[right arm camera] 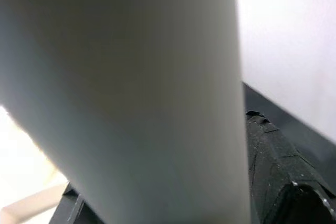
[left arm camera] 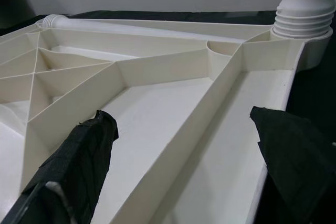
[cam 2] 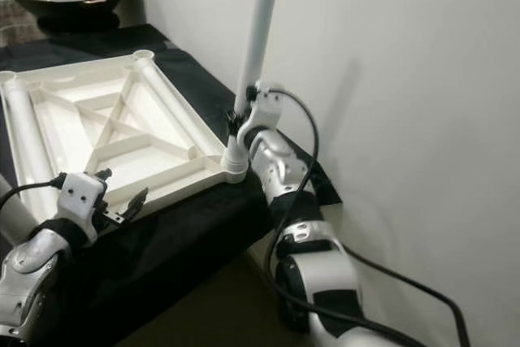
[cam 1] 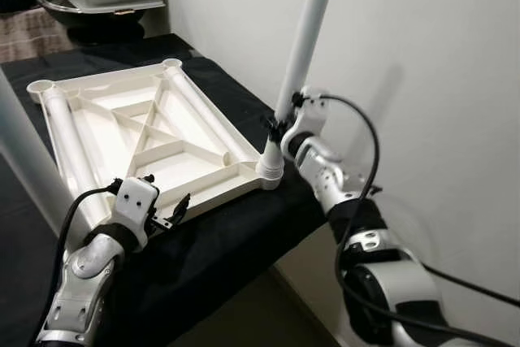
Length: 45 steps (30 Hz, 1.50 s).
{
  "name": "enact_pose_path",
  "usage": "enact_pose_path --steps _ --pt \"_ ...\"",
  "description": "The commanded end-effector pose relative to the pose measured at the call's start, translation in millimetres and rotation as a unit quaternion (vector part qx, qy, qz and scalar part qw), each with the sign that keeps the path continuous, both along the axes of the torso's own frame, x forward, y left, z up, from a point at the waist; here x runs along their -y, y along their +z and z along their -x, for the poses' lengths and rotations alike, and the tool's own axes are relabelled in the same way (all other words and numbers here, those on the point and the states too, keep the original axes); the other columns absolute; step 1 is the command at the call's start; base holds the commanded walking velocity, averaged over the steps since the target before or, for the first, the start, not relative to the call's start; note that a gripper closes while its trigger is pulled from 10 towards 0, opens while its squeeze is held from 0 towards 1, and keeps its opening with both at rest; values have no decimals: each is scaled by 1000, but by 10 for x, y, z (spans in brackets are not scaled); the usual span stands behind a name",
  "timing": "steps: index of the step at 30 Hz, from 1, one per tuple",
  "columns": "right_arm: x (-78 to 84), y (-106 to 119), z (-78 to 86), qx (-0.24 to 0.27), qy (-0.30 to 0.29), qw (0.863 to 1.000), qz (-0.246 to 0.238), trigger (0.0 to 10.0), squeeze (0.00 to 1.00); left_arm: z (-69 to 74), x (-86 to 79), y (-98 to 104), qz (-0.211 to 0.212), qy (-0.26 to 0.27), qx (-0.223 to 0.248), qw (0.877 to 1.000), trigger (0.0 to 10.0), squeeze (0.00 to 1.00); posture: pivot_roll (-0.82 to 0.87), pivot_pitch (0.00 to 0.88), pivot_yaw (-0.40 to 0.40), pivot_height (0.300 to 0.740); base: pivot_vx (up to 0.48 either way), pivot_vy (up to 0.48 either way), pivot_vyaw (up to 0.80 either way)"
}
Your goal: Building children table
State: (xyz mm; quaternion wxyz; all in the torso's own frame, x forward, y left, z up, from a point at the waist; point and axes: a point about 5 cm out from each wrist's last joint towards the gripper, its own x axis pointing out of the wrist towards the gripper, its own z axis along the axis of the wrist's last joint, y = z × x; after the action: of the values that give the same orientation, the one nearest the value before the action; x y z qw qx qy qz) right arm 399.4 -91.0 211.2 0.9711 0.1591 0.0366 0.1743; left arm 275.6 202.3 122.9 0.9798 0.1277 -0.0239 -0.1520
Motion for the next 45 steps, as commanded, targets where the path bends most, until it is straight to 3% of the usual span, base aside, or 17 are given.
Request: enact_pose_path --steps 1,5,6,13,15,18,22,25,26,27,31,32,33,34,38,41,45 --pt "25 -15 -1 8 40 999 -7 10000 0 4 -10 -30 -3 2 -3 1000 10000 0 44 0 -126 740 0 0 0" --pt "4 -22 -2 18 75 997 0 10000 0 -1 -8 -27 -3 1 -2 1000 10000 0 45 0 -126 740 0 0 0" --pt "6 -44 -17 13 72 997 0 0 0 -3 -11 -24 -4 1 -2 1000 10000 0 48 0 -127 740 0 0 0" --pt "-57 -176 -21 -15 54 998 4 0 0 1 -17 -14 -4 2 0 1000 10000 0 58 0 -132 740 0 0 0" --pt "101 -478 -11 -115 -110 986 39 0 0 20 -32 -22 -5 3 -2 1000 10000 0 53 0 -132 740 0 0 0" --pt "139 -690 74 -169 -211 961 64 0 0 26 -35 -27 -6 3 -3 1000 10000 0 50 0 -128 740 0 0 0" --pt "72 -720 102 -171 -217 959 67 0 0 20 -27 -27 -6 2 -3 1000 10000 0 53 0 -127 740 0 0 0" --pt "-183 -668 134 -156 -186 968 66 0 0 8 -1 -21 -6 -1 -2 1000 10000 0 52 0 -124 740 0 0 0" --pt "-292 -622 148 -148 -163 973 67 8118 0 3 -3 -20 -6 -2 -2 1000 10000 0 52 0 -124 740 0 0 0" --pt "-370 -546 150 -126 -138 980 67 10000 0 0 -10 -21 -7 -1 -2 1000 10000 0 52 0 -124 740 0 0 0" --pt "-383 -419 148 -87 -132 986 58 10000 0 0 -19 -21 -7 0 -2 1000 10000 0 46 0 -125 740 0 0 0" --pt "-314 -325 119 -64 -129 988 49 10000 1000 6 -9 -26 -6 0 -3 1000 10000 0 41 0 -119 740 0 0 0" --pt "-248 -245 97 -47 -131 989 50 10000 1000 11 1 -31 -5 -1 -3 1000 10000 0 41 0 -118 740 0 0 0" --pt "-175 -156 68 -30 -120 991 44 10000 0 14 6 -36 -5 -2 -4 1000 10000 0 41 0 -118 740 0 0 0" --pt "-116 -79 46 -17 -106 993 40 10000 0 15 7 -39 -5 -3 -5 1000 10000 0 41 0 -118 740 0 0 0" --pt "-22 205 50 74 32 997 13 10000 0 -1 -11 -26 -6 -1 -3 1000 10000 0 39 0 -118 740 0 0 0" --pt "76 243 64 112 127 985 43 10000 0 -6 -19 -22 -7 1 -2 1000 10000 0 46 0 -124 740 0 0 0"
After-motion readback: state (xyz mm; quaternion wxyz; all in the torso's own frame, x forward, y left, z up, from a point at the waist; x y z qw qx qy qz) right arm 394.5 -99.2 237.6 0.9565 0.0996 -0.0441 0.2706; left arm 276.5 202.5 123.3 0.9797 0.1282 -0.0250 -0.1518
